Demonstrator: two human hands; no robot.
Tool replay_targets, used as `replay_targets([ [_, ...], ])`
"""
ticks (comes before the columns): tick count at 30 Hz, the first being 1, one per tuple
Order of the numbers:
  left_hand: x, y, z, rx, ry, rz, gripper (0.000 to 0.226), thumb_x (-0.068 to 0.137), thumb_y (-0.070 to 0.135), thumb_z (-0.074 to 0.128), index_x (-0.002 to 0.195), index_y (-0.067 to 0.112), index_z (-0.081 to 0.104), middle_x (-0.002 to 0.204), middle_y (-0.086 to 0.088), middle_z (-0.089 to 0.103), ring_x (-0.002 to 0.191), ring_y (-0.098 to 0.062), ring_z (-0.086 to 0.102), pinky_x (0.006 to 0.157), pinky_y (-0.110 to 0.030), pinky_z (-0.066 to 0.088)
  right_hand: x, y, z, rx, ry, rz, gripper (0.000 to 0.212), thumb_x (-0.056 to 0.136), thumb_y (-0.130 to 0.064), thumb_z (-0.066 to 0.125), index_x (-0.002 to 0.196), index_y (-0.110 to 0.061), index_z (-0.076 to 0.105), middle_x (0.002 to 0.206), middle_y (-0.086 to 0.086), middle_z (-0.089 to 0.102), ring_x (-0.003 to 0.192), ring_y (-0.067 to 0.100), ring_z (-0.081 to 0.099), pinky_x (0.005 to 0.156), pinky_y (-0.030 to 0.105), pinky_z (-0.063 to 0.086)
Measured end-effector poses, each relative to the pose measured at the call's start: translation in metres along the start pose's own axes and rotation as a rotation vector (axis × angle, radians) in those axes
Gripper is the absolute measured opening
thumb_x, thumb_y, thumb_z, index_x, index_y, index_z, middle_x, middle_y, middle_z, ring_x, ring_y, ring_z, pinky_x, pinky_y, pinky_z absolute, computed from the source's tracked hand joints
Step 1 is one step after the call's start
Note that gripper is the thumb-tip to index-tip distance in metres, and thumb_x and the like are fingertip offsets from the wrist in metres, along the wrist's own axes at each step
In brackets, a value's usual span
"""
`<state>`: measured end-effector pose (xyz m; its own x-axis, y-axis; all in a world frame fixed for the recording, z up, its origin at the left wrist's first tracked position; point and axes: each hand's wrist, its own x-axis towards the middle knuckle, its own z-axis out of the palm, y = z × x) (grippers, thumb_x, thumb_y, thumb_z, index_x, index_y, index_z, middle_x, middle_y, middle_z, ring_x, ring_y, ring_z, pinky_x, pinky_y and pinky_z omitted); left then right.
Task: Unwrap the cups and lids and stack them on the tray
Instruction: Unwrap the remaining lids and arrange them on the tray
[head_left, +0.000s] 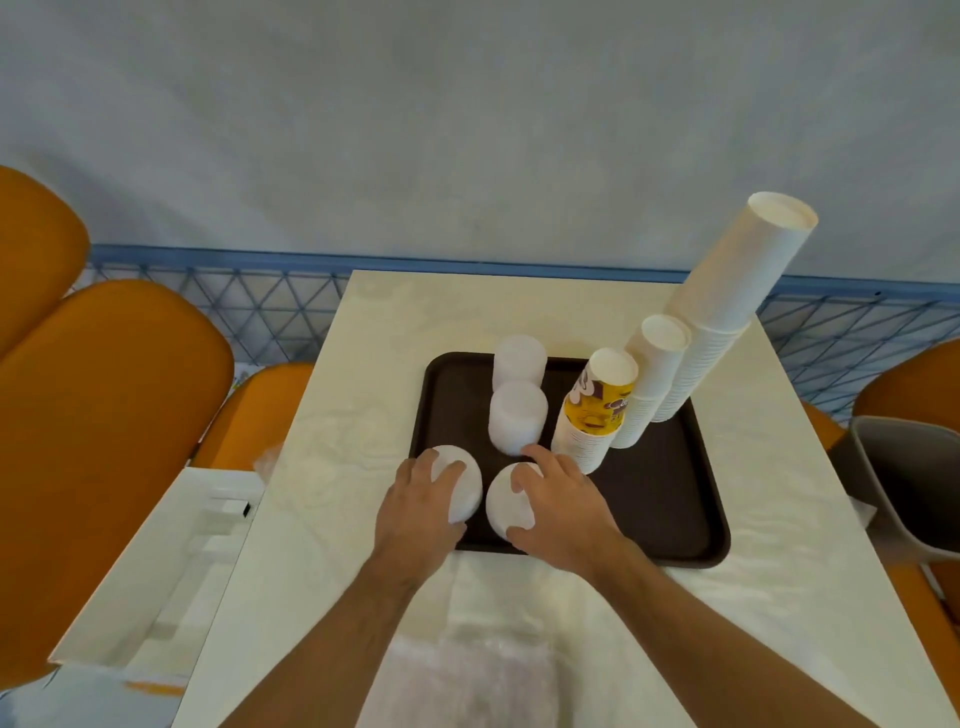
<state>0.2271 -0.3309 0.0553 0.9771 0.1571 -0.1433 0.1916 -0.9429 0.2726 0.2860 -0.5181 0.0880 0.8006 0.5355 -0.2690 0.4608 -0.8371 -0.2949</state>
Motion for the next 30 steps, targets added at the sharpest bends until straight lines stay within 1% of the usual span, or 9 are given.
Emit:
replay_targets([
  [3,0.006,-0.004,0.001,0.022,0.006,0.046,0.068,0.087,0.038,0.071,0.147,0.026,0.041,0.155,-0.006,0.033,0.14,-0.027,0.033,0.106,-0.036,0.044,0.007,-0.001,0.006,0.009,-0.084,0.054,0.067,0.082,-0.044,0.077,0.137,-0.027,0.042,0.16,-0.003,0.024,0.142,0.029,0.033,0.109,0.043,0.046],
  [6,0.013,-0.008,0.001,0.04,0.012,0.088,0.064,0.089,0.035,0.07,0.145,0.026,0.042,0.154,-0.005,0.033,0.139,-0.026,0.032,0.105,-0.034,0.044,0.01,-0.002,0.011,0.049,-0.074,0.079,0.067,0.079,-0.04,0.081,0.133,-0.027,0.043,0.156,-0.007,0.025,0.13,0.025,0.044,0.097,0.037,0.054],
  [9,0.022,-0.01,-0.001,0.052,0.015,0.112,0.062,0.092,0.036,0.065,0.146,0.028,0.037,0.154,-0.003,0.028,0.14,-0.023,0.029,0.106,-0.03,0.042,0.011,-0.002,0.015,0.06,-0.056,0.109,0.068,0.076,-0.039,0.082,0.131,-0.028,0.042,0.154,-0.008,0.025,0.124,0.024,0.047,0.092,0.034,0.056],
  [16,0.05,-0.013,-0.007,0.048,0.02,0.151,0.059,0.092,0.033,0.064,0.145,0.028,0.038,0.154,-0.002,0.027,0.138,-0.023,0.028,0.105,-0.03,0.043,0.001,0.01,0.013,0.062,-0.023,0.223,0.066,0.075,-0.043,0.081,0.129,-0.032,0.044,0.152,-0.014,0.024,0.119,0.023,0.051,0.09,0.033,0.058],
  [20,0.057,-0.013,-0.009,0.05,0.024,0.152,0.06,0.093,0.035,0.064,0.146,0.028,0.037,0.154,-0.003,0.027,0.139,-0.023,0.028,0.107,-0.031,0.041,-0.004,-0.001,-0.006,0.008,-0.09,0.25,0.069,0.08,-0.053,0.075,0.137,-0.035,0.041,0.161,-0.011,0.016,0.131,0.026,0.047,0.098,0.037,0.054],
  [22,0.056,-0.012,-0.01,0.049,0.043,0.149,0.062,0.09,0.038,0.066,0.145,0.028,0.039,0.154,-0.003,0.029,0.138,-0.024,0.03,0.107,-0.033,0.04,-0.003,-0.016,-0.025,-0.087,-0.02,0.245,0.063,0.086,-0.057,0.067,0.14,-0.032,0.043,0.161,-0.008,0.022,0.133,0.027,0.047,0.1,0.04,0.053],
  [25,0.051,-0.009,-0.009,0.069,0.087,0.15,0.062,0.088,0.04,0.069,0.143,0.028,0.042,0.154,-0.005,0.033,0.138,-0.026,0.033,0.108,-0.035,0.04,0.011,-0.041,-0.052,-0.094,0.145,0.16,0.049,0.095,-0.037,0.063,0.139,-0.025,0.045,0.15,-0.002,0.039,0.125,0.025,0.05,0.095,0.034,0.053],
  [27,0.049,-0.007,-0.007,0.079,0.087,0.146,0.06,0.091,0.04,0.066,0.144,0.031,0.04,0.155,-0.003,0.031,0.139,-0.024,0.03,0.111,-0.035,0.038,0.032,-0.05,-0.062,-0.106,0.172,0.128,0.055,0.093,-0.024,0.064,0.143,-0.022,0.04,0.15,0.002,0.038,0.121,0.03,0.05,0.092,0.035,0.052],
  [30,0.05,-0.009,-0.006,0.075,0.08,0.145,0.056,0.094,0.039,0.062,0.145,0.033,0.039,0.154,0.0,0.032,0.14,-0.022,0.03,0.113,-0.034,0.035,0.065,-0.05,-0.064,-0.181,0.11,0.161,0.069,0.09,-0.017,0.067,0.149,-0.022,0.031,0.155,0.006,0.027,0.123,0.038,0.046,0.093,0.04,0.052],
])
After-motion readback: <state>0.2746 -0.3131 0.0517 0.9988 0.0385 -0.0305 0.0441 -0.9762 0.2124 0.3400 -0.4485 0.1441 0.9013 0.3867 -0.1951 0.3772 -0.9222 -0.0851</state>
